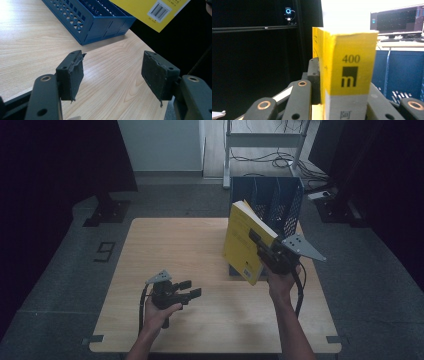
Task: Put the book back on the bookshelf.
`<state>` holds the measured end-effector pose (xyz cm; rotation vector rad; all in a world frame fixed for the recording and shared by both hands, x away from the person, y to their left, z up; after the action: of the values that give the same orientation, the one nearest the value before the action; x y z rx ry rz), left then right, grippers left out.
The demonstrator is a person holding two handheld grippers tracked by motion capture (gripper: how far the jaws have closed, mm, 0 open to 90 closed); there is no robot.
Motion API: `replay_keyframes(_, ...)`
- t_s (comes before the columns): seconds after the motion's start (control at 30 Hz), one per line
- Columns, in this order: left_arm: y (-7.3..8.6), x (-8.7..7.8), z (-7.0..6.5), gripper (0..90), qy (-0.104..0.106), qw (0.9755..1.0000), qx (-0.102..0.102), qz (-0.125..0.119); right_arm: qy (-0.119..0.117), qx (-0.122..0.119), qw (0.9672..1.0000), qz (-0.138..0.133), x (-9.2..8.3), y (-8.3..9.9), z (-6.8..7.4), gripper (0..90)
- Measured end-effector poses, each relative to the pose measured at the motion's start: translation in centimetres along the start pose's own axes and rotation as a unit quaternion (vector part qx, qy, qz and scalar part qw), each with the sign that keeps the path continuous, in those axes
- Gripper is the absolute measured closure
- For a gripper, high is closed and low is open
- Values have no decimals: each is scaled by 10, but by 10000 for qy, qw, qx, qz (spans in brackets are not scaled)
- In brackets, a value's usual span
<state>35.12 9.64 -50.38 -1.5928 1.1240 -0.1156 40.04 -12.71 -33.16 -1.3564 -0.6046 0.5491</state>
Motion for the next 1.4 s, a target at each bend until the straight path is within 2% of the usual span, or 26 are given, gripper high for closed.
replay_keyframes(0.73,-1,-1,1,339,-30,10000,-27,-15,387,-38,9992,86,9,0,-24,745)
replay_keyframes(0.83,0,0,2,339,-25,10000,-34,-9,467,-113,9988,133,14,-1,-28,745)
replay_keyframes(1.4,0,-1,2,339,-17,10000,-39,-3,696,-58,9974,150,23,2,-43,745)
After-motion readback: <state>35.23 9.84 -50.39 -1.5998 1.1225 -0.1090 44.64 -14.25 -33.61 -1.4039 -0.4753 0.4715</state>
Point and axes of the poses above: each handheld gripper's, and its own axes: x roughly forward along the jaws, y roughly out of its underside, z roughly to its left, the point moved 9 cm from there along x, roughly forward along the jaws, and after that the axes turned 10 degrees about -y, right-handed, at the moved point
